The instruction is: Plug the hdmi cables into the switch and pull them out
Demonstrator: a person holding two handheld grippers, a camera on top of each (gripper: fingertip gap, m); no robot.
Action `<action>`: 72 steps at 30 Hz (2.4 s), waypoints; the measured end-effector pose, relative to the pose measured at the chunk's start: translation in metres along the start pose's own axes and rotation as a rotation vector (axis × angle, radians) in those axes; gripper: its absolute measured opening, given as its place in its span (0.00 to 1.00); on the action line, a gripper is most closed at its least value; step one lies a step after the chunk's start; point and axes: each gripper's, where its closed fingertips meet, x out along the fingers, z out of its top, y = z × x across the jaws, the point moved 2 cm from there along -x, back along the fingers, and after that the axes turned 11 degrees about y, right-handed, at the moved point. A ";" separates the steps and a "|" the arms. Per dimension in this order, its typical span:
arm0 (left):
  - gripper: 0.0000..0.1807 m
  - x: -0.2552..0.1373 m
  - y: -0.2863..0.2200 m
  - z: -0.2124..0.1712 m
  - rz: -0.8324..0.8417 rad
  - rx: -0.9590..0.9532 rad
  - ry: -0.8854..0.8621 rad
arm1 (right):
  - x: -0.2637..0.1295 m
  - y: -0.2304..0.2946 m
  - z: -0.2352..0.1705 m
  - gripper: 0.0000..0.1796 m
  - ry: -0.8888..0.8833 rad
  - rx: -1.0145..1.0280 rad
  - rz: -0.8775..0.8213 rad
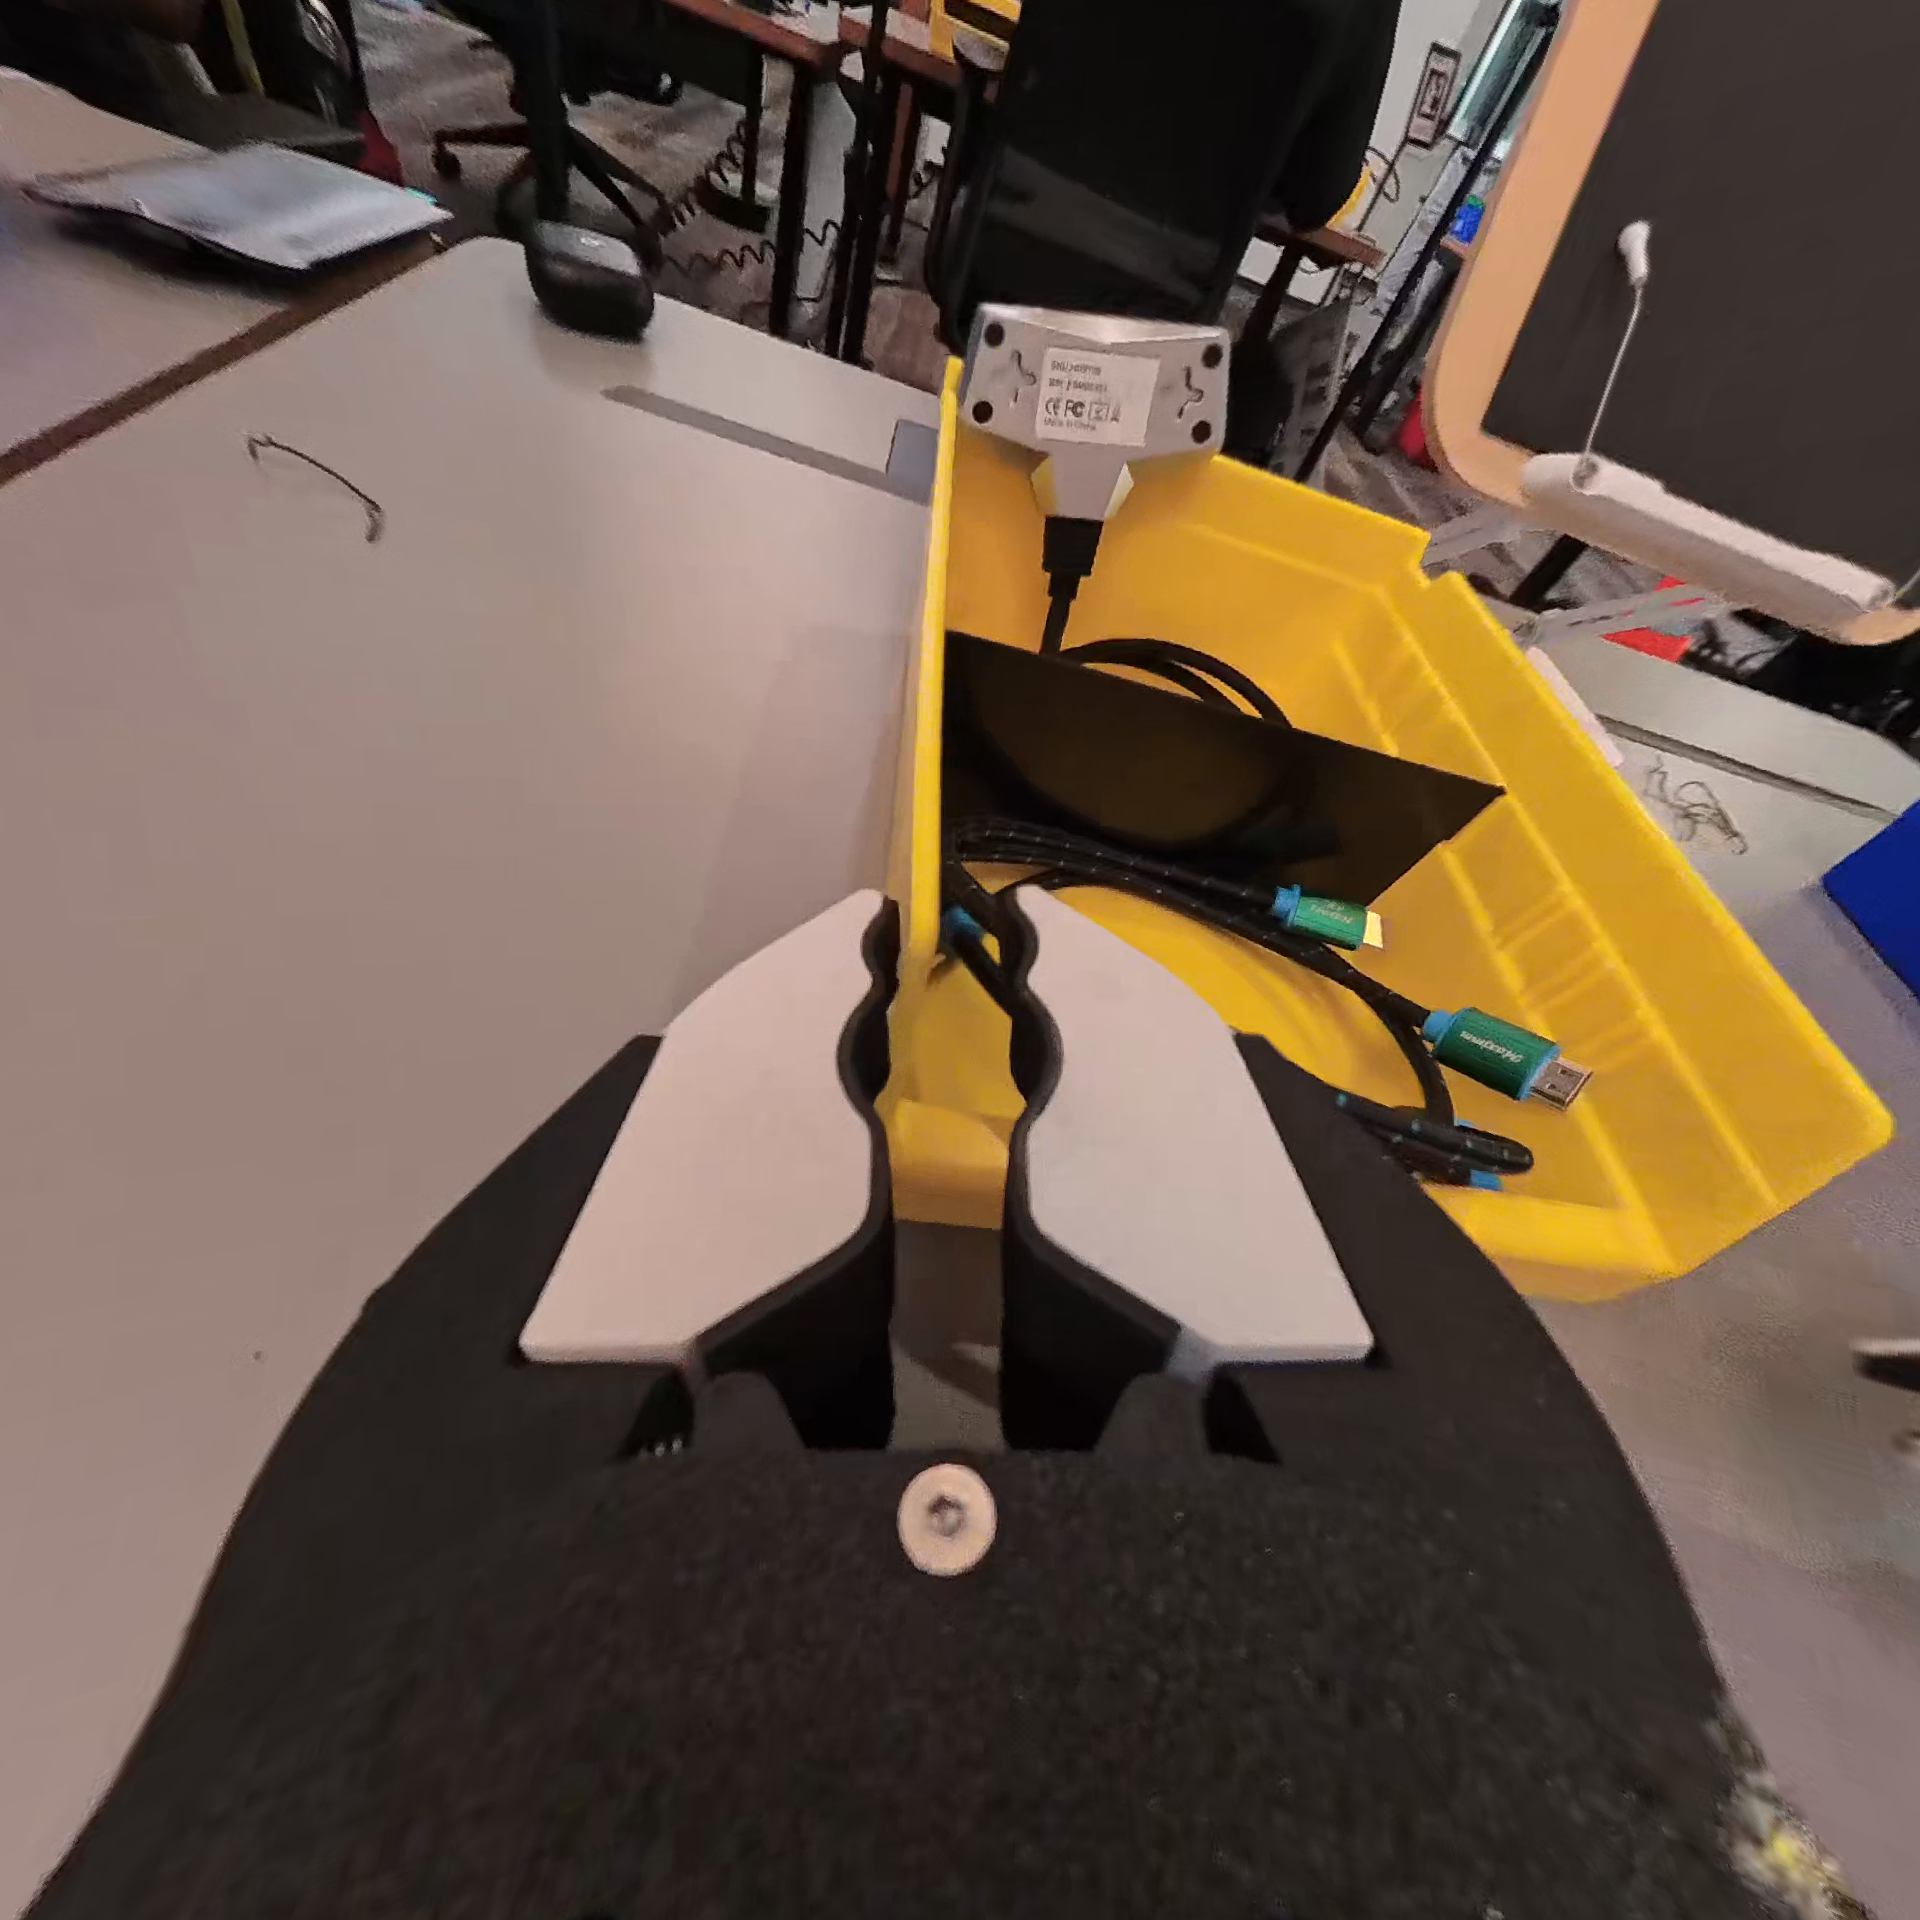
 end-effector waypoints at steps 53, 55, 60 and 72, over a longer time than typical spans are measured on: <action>0.06 -0.022 -0.063 -0.044 0.015 0.230 0.086 | -0.358 -0.324 -0.206 0.07 -0.365 0.443 -0.940; 0.07 -0.022 -0.059 -0.053 0.026 0.227 0.160 | -0.375 -0.302 -0.198 0.15 -0.467 0.484 -0.948; 0.10 -0.033 -0.050 -0.070 0.018 0.200 0.210 | -0.357 -0.238 -0.180 0.18 -0.743 0.531 -0.751; 0.14 -0.045 -0.089 -0.085 -0.182 0.127 0.231 | -0.283 -0.211 -0.178 0.18 -0.474 0.382 -0.672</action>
